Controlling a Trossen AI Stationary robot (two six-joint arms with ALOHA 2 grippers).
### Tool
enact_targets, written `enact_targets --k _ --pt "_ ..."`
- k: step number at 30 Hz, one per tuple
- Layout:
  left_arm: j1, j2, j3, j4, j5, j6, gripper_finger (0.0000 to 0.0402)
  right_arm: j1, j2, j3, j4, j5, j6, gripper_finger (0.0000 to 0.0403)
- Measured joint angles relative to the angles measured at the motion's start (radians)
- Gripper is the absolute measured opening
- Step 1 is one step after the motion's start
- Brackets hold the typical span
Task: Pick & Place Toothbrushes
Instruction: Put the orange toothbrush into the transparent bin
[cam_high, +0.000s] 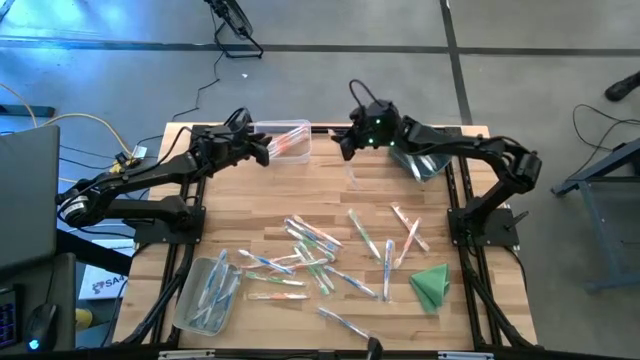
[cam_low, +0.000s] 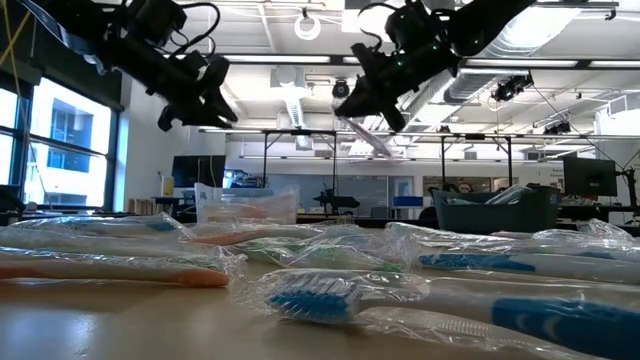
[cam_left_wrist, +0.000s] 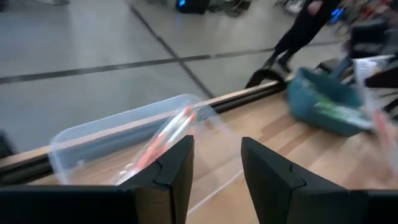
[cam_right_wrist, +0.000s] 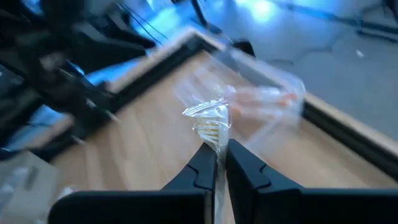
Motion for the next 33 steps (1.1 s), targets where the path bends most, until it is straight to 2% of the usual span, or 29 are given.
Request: enact_targets --k 5,13,17,20,24,33 --pt "0.0 0.0 0.0 0.106 0.102 0.005 0.0132 -0.032 0.0 0.0 0.076 -0.055 0.001 0.001" --pt "0.0 0.019 0.0 0.186 0.186 -0.016 0.0132 -0.095 0.0 0.0 0.199 -0.151 -0.003 0.001" --pt "0.0 0.094 0.0 0.262 0.208 -0.033 0.0132 -0.116 0.0 0.0 0.259 -0.18 -0.007 0.001" --pt "0.0 0.164 0.0 0.384 0.213 -0.034 0.0132 -0.126 0.0 0.0 0.283 -0.202 -0.037 0.001" --pt "0.0 0.237 0.009 0.535 0.278 -0.037 0.0132 -0.127 0.0 0.0 0.28 -0.204 -0.055 0.0011" --pt "0.0 0.327 0.092 0.539 0.36 -0.058 0.0132 -0.116 0.0 0.0 0.289 -0.257 -0.059 0.001"
